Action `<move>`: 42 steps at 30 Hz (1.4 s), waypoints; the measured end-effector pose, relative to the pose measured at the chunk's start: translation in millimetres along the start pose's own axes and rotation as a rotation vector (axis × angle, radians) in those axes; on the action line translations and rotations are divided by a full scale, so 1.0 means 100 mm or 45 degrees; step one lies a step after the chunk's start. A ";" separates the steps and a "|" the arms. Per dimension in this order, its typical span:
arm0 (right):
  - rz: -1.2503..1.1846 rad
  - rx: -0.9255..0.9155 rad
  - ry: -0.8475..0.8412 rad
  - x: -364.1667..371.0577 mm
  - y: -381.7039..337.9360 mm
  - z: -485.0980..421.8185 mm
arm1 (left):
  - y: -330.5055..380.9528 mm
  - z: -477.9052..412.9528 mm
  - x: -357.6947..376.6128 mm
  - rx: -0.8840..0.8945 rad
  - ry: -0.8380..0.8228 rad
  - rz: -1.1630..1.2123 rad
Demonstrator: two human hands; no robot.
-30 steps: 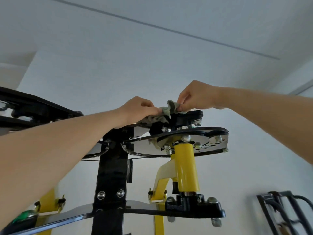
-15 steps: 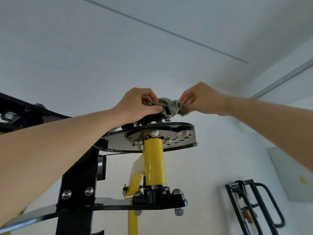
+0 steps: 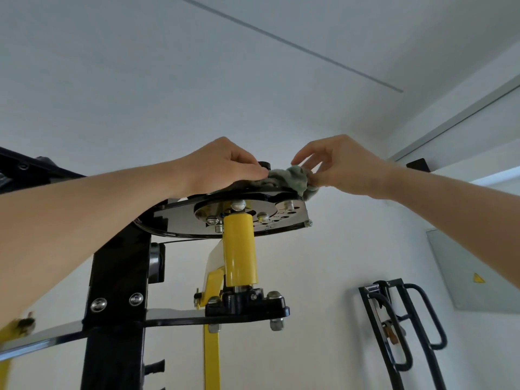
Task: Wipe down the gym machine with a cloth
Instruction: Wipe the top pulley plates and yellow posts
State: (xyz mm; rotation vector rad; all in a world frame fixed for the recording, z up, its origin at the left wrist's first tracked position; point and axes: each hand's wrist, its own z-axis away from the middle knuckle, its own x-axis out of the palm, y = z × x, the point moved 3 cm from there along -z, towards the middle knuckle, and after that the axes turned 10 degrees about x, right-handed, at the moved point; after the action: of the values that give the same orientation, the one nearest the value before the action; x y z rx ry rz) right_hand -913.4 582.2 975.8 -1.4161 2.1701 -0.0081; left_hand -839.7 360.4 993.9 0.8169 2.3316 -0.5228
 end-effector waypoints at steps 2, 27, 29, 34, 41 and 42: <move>0.018 -0.015 -0.047 0.05 -0.05 0.05 | 0.01 0.02 0.05 -0.022 -0.023 -0.024; 0.458 -0.558 0.056 0.88 -0.98 0.27 | -0.18 1.07 -0.01 -0.013 0.453 -0.118; 0.465 -0.546 0.047 0.98 -0.85 0.41 | -0.19 1.16 0.14 -0.032 0.365 -0.046; 0.308 -0.316 0.165 1.29 -0.35 0.63 | -0.35 1.23 0.51 -0.131 0.325 0.062; 0.185 -0.214 0.224 1.47 -0.26 0.80 | -0.43 1.38 0.80 -0.238 0.321 0.172; 0.198 -0.225 0.201 1.48 -0.26 0.85 | -0.41 1.43 0.81 -0.222 0.275 0.149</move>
State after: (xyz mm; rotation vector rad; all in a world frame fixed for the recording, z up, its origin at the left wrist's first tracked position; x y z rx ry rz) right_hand -898.1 468.2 846.9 -1.3773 2.4582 0.1360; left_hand -858.7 288.5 841.8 0.9586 2.4636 -0.1854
